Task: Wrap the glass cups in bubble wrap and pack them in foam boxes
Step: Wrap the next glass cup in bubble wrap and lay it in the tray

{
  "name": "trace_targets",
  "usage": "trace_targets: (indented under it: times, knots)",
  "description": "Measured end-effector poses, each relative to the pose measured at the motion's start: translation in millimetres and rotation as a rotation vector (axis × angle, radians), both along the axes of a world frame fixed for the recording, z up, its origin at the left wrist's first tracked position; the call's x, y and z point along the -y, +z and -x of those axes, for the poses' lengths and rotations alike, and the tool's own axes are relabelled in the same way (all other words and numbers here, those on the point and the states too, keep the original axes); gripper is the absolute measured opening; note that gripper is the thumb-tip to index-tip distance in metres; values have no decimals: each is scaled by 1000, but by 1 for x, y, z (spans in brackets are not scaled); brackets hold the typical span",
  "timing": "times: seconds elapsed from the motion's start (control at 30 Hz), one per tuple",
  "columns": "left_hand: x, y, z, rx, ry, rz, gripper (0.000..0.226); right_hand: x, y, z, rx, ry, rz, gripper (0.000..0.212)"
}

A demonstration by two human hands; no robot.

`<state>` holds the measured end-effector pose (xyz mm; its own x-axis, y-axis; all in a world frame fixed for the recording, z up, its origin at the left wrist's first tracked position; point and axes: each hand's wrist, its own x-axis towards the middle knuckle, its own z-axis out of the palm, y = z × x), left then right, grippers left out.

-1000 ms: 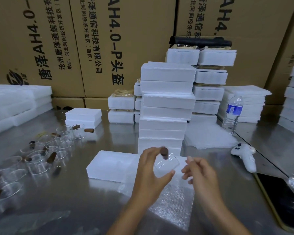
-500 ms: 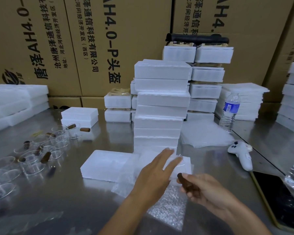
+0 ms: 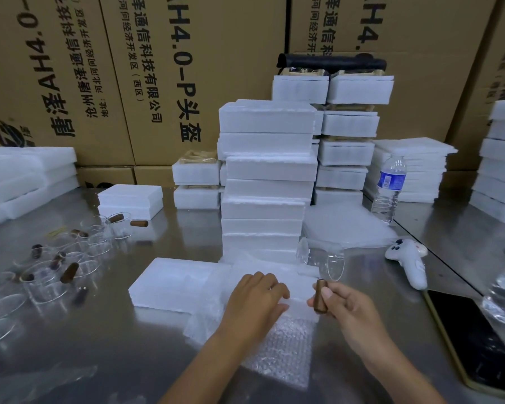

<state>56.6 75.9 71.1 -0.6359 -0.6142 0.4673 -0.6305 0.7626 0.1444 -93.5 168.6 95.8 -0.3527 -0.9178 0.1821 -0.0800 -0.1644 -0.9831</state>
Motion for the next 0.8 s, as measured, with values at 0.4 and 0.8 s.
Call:
trace_targets:
  times: [0.4, 0.8]
  knots:
    - [10, 23, -17, -316, 14, -158, 10, -19, 13, 12, -14, 23, 32, 21]
    - [6, 41, -37, -903, -1, -547, 21, -20, 19, 18, -285, 226, -141, 21]
